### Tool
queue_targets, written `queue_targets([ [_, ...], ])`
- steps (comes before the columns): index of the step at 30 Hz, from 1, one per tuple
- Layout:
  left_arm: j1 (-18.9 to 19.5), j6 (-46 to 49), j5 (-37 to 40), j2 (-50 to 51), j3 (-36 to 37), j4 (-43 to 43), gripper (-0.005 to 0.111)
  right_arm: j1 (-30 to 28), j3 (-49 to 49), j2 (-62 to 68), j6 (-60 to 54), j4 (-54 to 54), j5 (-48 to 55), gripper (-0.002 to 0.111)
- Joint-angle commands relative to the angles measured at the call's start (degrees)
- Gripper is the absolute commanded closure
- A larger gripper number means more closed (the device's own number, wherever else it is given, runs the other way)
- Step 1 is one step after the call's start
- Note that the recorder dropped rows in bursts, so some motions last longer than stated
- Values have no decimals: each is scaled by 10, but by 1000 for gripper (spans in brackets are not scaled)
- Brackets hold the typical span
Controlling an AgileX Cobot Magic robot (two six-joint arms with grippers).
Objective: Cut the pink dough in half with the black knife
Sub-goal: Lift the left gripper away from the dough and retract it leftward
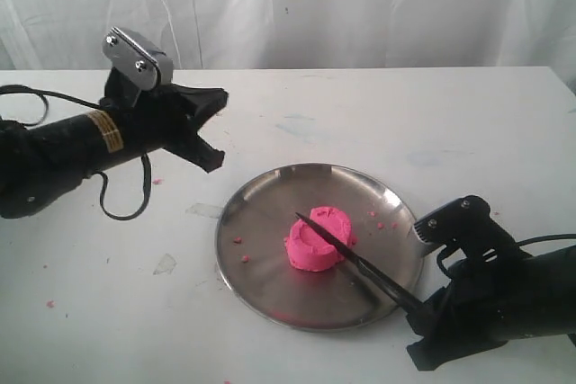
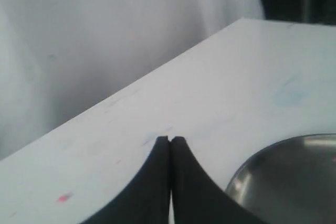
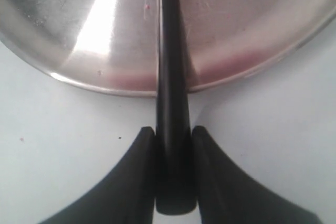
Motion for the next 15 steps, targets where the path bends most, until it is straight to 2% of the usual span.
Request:
queue_targets([
  [1,-14,128,210,-96,38,-181,107,1,0,1,1,5,-3,108],
  [6,-14,221,434,-168,58,-208,107,1,0,1,1,5,-3,108],
  [15,-14,223,574,-208,113,-208,107,1,-1,1,1,5,-3,108],
])
